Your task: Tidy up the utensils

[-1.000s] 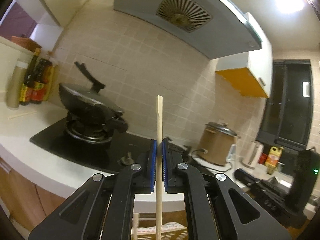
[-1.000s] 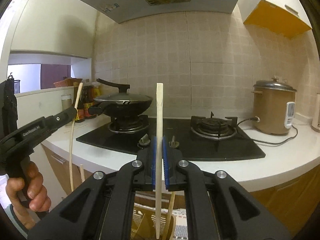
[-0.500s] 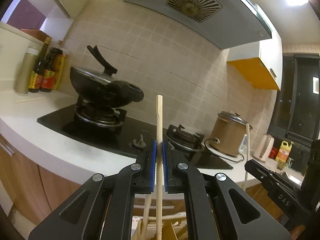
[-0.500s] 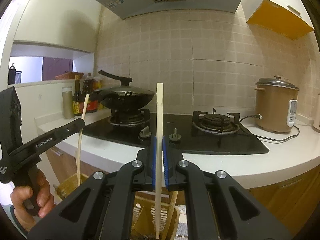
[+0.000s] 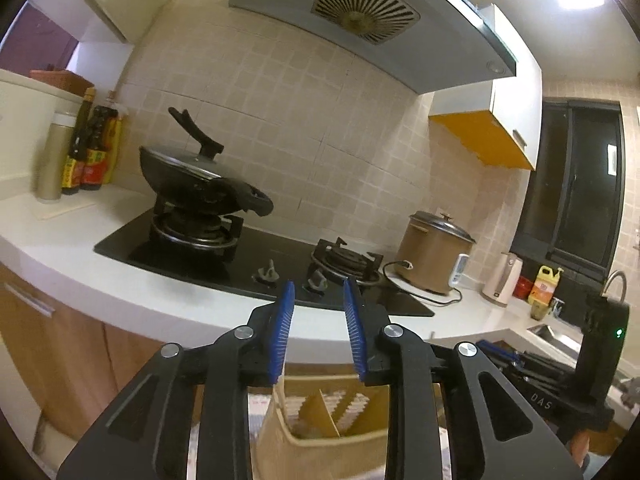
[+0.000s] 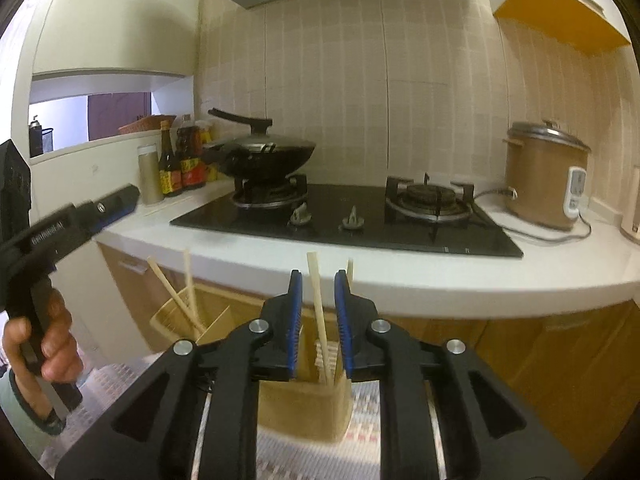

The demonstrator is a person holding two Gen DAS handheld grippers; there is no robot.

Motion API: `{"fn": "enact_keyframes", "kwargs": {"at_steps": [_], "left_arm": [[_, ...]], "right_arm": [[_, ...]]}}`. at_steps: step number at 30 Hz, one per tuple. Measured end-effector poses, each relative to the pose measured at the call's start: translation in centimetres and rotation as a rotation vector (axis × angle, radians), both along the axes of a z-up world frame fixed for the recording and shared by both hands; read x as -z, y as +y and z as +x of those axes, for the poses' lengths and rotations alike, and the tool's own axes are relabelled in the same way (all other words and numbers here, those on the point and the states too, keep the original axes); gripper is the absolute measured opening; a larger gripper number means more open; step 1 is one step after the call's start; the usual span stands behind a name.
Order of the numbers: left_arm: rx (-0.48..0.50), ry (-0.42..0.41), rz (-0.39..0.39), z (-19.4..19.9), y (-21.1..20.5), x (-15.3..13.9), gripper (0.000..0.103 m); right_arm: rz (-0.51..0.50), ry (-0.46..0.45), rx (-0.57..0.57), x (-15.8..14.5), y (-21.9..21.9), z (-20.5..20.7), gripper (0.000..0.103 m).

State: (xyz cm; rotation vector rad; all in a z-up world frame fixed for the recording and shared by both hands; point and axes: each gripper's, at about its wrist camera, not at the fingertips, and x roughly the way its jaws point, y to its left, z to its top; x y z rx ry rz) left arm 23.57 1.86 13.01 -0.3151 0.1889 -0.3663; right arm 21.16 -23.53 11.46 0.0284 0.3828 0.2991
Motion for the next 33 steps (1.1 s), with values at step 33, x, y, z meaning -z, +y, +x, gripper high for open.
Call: {"fn": "enact_keyframes", "kwargs": {"at_steps": [33], "left_arm": [[0.317, 0.752, 0.355, -13.7, -11.4, 18.8, 0.039]], "right_arm": [[0.149, 0.827, 0.049, 13.8, -4.7, -25.4, 0.054]]}}
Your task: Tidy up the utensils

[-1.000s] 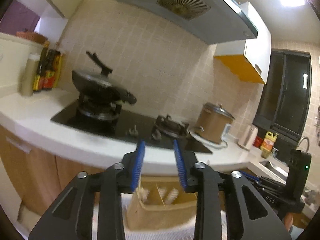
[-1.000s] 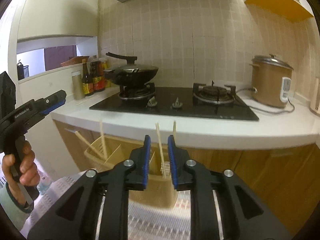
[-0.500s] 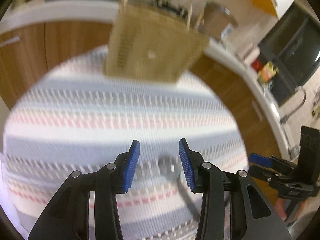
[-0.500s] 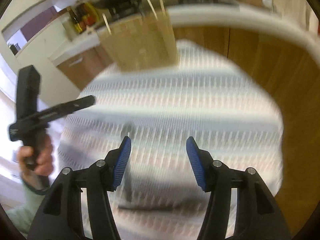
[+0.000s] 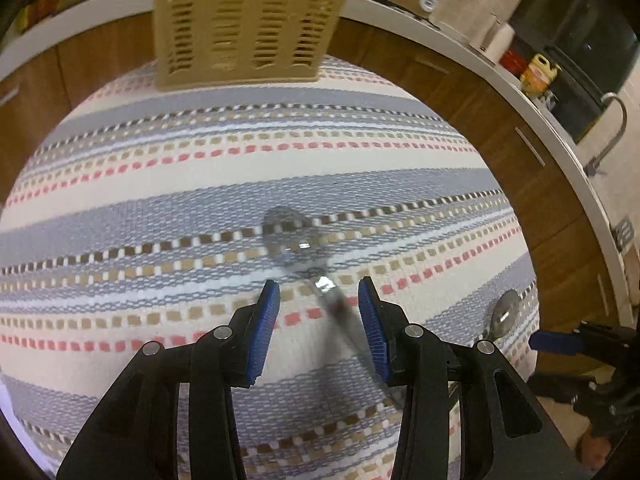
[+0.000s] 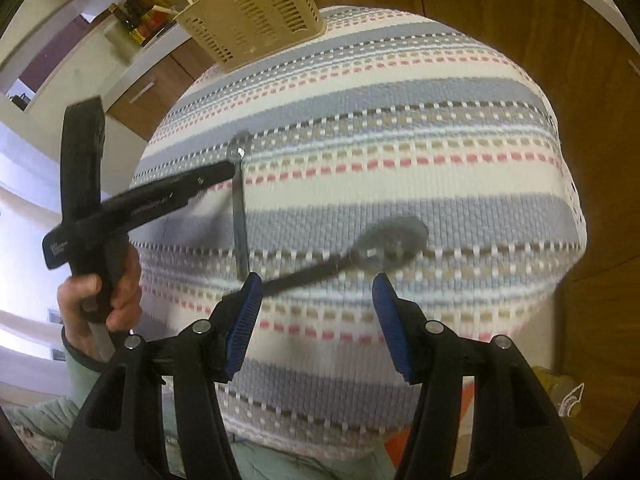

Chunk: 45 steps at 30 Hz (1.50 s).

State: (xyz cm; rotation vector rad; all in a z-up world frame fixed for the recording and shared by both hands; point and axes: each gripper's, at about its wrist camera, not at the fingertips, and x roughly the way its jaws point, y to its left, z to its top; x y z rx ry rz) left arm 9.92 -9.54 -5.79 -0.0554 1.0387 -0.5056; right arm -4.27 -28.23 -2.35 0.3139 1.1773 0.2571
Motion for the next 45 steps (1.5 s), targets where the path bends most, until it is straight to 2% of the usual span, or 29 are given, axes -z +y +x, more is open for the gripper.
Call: {"fn": "enact_keyframes", "kwargs": {"at_steps": [9, 11, 14, 18, 21, 23, 25, 29, 32, 34, 39, 41, 45], "left_arm": [[0.037, -0.075, 0.133, -0.6, -2.9, 0.0, 0.039], [0.038, -0.083, 0.150, -0.7, -3.1, 0.1, 0.036], [0.029, -0.095, 0.170, -0.9, -2.8, 0.1, 0.023], [-0.005, -0.072, 0.130, -0.7, -1.3, -0.1, 0.017], [-0.020, -0.062, 0.120, -0.6, -0.2, -0.1, 0.017], [-0.039, -0.060, 0.126, -0.4, 0.6, -0.2, 0.017], [-0.056, -0.050, 0.129, -0.3, 1.9, -0.3, 0.017], [-0.035, 0.019, 0.032, 0.2, 4.2, -0.5, 0.017], [-0.026, 0.042, -0.029, 0.6, 5.4, -0.9, 0.024], [-0.045, 0.051, -0.046, 1.1, 5.7, -1.0, 0.037], [-0.098, 0.051, -0.011, 2.5, 5.2, -1.0, 0.042], [-0.106, 0.045, 0.012, 2.9, 4.6, -1.2, 0.043], [-0.093, 0.005, 0.082, 2.9, 2.5, -1.2, 0.048]], "right_arm": [[0.012, 0.007, 0.032, 1.8, 0.6, 1.6, 0.054], [0.011, 0.018, 0.057, 2.1, 0.4, 2.2, 0.054], [0.060, 0.021, 0.102, 2.4, -0.7, 2.7, 0.054], [0.048, -0.014, 0.122, 1.4, -1.6, 2.8, 0.054], [0.059, -0.023, 0.121, 0.7, -2.6, 2.2, 0.054], [0.037, -0.003, 0.144, 1.0, -3.1, 2.0, 0.054], [0.060, 0.019, 0.151, 2.0, -3.3, 2.2, 0.054], [0.069, 0.020, 0.112, 2.8, -2.0, 3.0, 0.054], [0.050, 0.015, 0.101, 2.5, -1.2, 4.0, 0.054], [0.050, 0.017, 0.089, 2.5, -0.7, 4.8, 0.054], [0.018, 0.001, 0.065, 2.4, 0.6, 6.9, 0.054], [0.034, 0.002, 0.055, 2.4, 0.7, 7.8, 0.054], [-0.036, -0.028, 0.034, 2.4, 2.0, 8.7, 0.054]]}}
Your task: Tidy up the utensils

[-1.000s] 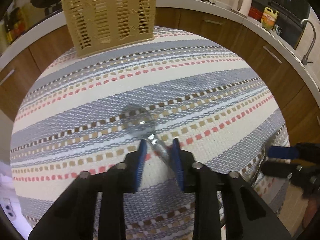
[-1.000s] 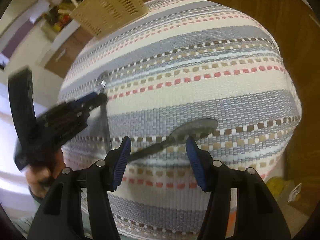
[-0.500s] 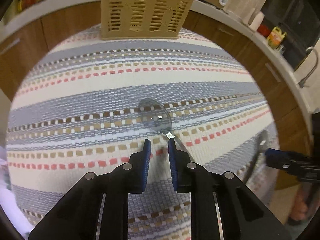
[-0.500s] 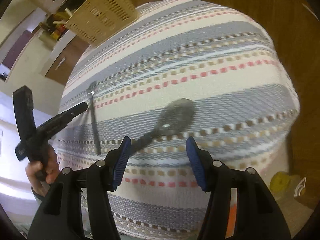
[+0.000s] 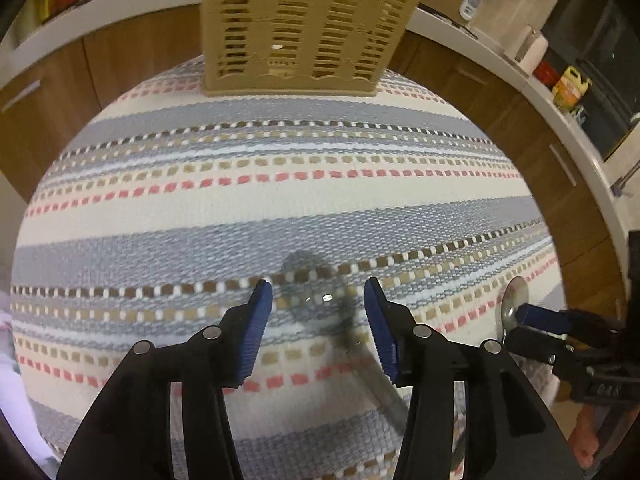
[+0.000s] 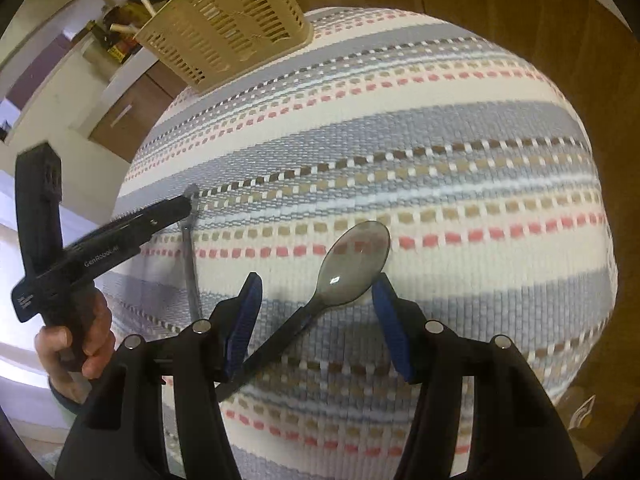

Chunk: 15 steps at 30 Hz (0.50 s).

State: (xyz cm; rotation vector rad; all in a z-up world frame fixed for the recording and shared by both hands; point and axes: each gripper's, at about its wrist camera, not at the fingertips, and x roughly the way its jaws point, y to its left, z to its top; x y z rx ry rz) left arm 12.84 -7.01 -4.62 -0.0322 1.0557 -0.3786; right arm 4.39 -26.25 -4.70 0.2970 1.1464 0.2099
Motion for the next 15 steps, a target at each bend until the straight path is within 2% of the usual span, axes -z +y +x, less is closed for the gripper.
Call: {"fn": "enact_keyframes", "kwargs": {"at_steps": [2, 4, 5, 6, 7, 9, 11, 15], "left_arm": [[0.015, -0.030, 0.047, -0.3, -1.2, 0.1, 0.050], [0.024, -0.062, 0.104, -0.6, -2.0, 0.3, 0.050], [0.026, -0.078, 0.137, -0.7, -2.5, 0.4, 0.046], [0.026, -0.097, 0.172, -1.0, -2.8, 0.5, 0.036], [0.044, -0.115, 0.192, -1.3, -2.9, 0.5, 0.035], [0.094, -0.129, 0.207, -1.6, -2.9, 0.5, 0.034], [0.130, -0.126, 0.210, -1.7, -2.6, 0.4, 0.032], [0.149, -0.103, 0.161, -1.4, -0.5, 0.2, 0.029]], "right_arm": [[-0.064, -0.032, -0.016, -0.1, 0.9, -0.2, 0.053], [-0.142, -0.062, -0.035, 0.0, 1.6, -0.3, 0.038], [-0.187, -0.078, -0.051, -0.1, 2.0, -0.2, 0.028], [-0.195, -0.084, -0.071, 0.0, 1.9, -0.1, 0.025], [-0.197, -0.087, -0.086, -0.1, 1.9, 0.0, 0.023], [-0.200, -0.082, -0.116, -0.1, 1.7, 0.9, 0.014], [-0.195, -0.073, -0.142, -0.1, 1.5, 1.7, 0.011], [-0.212, -0.074, -0.190, -0.5, 1.2, 4.0, 0.010]]}}
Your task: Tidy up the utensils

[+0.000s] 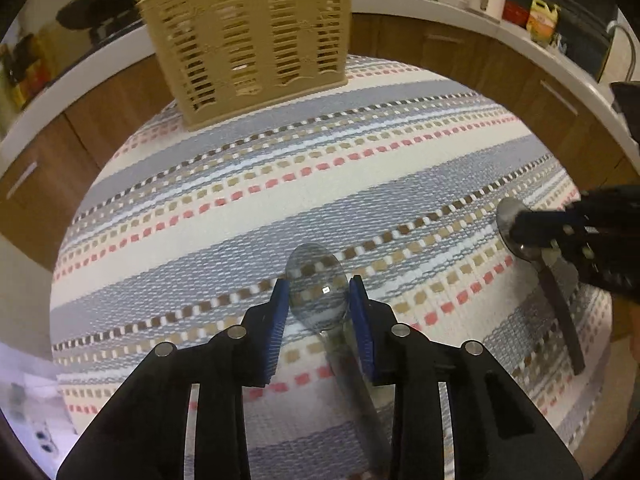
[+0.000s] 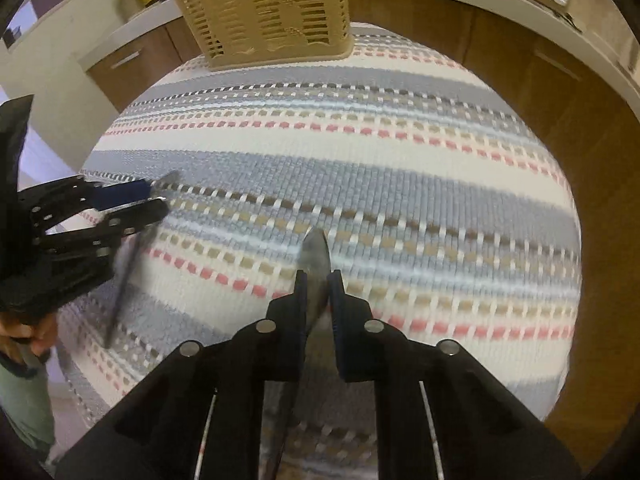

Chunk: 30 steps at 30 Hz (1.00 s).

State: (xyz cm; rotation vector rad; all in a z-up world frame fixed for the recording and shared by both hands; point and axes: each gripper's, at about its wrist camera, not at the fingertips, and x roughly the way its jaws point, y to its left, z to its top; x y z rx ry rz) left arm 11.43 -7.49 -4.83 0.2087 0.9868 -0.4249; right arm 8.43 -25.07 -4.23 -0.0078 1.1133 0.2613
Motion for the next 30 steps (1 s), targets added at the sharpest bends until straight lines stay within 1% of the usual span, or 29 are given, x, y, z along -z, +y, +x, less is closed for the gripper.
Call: {"fn": "enact_keyframes", "kwargs": {"at_steps": [4, 5, 7, 8, 9, 11, 14, 15, 16, 18, 20, 23, 24, 26, 28, 30], "left_arm": [[-0.037, 0.044, -0.101, 0.9, 2.4, 0.0, 0.029], [-0.046, 0.050, -0.115, 0.9, 2.9, -0.1, 0.029], [-0.059, 0.066, -0.157, 1.1, 3.9, -0.2, 0.029], [-0.063, 0.082, -0.183, 1.2, 4.5, -0.2, 0.029], [-0.068, 0.099, -0.215, 1.3, 5.1, -0.2, 0.028], [-0.079, 0.123, -0.275, 1.3, 6.6, -0.6, 0.029], [-0.096, 0.154, -0.337, 1.8, 8.0, -0.8, 0.033], [-0.102, 0.167, -0.347, 1.9, 8.1, -0.8, 0.038], [-0.108, 0.173, -0.342, 2.1, 8.1, -0.8, 0.041], [-0.125, 0.177, -0.290, 2.4, 7.5, -0.5, 0.041], [-0.134, 0.176, -0.204, 2.5, 6.2, -0.1, 0.042], [-0.126, 0.136, -0.137, 1.9, 4.5, 0.0, 0.048], [-0.122, 0.125, -0.119, 1.7, 4.1, 0.0, 0.052], [-0.107, 0.096, -0.063, 1.2, 3.0, 0.1, 0.054], [-0.101, 0.079, -0.026, 0.9, 2.2, 0.2, 0.054], [-0.101, 0.074, -0.016, 0.8, 1.7, 0.2, 0.054]], "right_arm": [[0.048, 0.005, 0.008, -0.2, -1.3, 1.0, 0.010], [0.049, 0.008, 0.017, -0.3, -1.6, 1.1, 0.011], [0.083, 0.027, 0.054, -0.4, -2.8, 1.3, 0.013], [0.116, 0.043, 0.075, -0.5, -3.5, 1.2, 0.021], [0.140, 0.054, 0.087, -0.4, -3.8, 1.1, 0.036], [0.171, 0.052, 0.107, -0.7, -4.4, 0.6, 0.056], [0.187, 0.066, 0.106, -0.8, -4.1, -0.2, 0.056], [0.189, 0.072, 0.108, -0.8, -4.1, -0.5, 0.056], [0.187, 0.080, 0.111, -0.7, -3.8, -0.6, 0.056], [0.167, 0.091, 0.116, -0.4, -3.4, -0.9, 0.056], [0.122, 0.098, 0.119, -0.1, -2.8, -1.0, 0.056], [0.063, 0.092, 0.114, -0.2, -1.8, -1.3, 0.056], [0.045, 0.089, 0.112, -0.2, -1.6, -1.4, 0.056], [0.003, 0.077, 0.115, 0.0, -1.0, -1.7, 0.056], [-0.019, 0.063, 0.128, 0.1, -0.8, -1.8, 0.056], [-0.047, 0.052, 0.141, 0.3, -0.3, -1.8, 0.056]]}}
